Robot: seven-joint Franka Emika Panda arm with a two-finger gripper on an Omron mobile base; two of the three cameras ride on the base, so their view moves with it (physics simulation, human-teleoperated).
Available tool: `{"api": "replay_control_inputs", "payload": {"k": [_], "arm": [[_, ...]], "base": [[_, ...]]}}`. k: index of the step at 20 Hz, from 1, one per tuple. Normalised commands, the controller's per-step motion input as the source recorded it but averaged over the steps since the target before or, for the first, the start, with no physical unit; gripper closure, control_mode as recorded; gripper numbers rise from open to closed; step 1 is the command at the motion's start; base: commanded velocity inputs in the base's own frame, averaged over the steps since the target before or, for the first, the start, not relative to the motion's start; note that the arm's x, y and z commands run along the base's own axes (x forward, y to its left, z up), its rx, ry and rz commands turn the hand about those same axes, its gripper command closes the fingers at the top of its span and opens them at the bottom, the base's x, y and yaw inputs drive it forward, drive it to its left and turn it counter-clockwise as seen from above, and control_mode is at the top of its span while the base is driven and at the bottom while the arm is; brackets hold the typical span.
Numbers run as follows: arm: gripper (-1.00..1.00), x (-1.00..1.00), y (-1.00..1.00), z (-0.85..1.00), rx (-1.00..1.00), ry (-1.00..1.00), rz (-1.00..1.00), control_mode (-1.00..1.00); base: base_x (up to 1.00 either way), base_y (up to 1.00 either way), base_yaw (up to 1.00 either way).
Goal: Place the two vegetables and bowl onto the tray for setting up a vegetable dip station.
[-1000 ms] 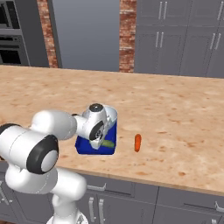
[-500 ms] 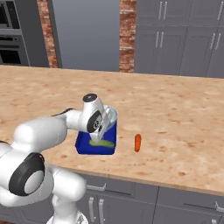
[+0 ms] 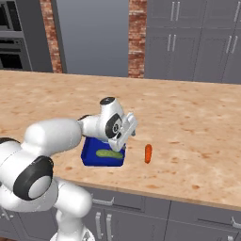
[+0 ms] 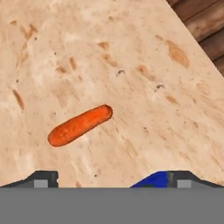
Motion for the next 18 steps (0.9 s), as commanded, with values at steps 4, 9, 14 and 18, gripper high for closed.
{"api": "replay_control_inputs", "payload": {"k": [4,9,14,18], "arm": [[-1.0,0.15,-0.3,-0.05,0.01,0.07,-0.14,-1.0],[-1.0,0.03,-0.35,-0.1,0.1,0.0,-0.26,-1.0],[-1.0,0.02,-0.15,-0.04,0.05,0.0,-0.13,-1.0],[-1.0,0.0,-0.28,-0.05,0.01,0.02,0.25,-1.0]], "base": [[0.0,0.0,0.0],[0.0,0.0,0.0],[0.0,0.0,0.0],[0.0,0.0,0.0]]}}
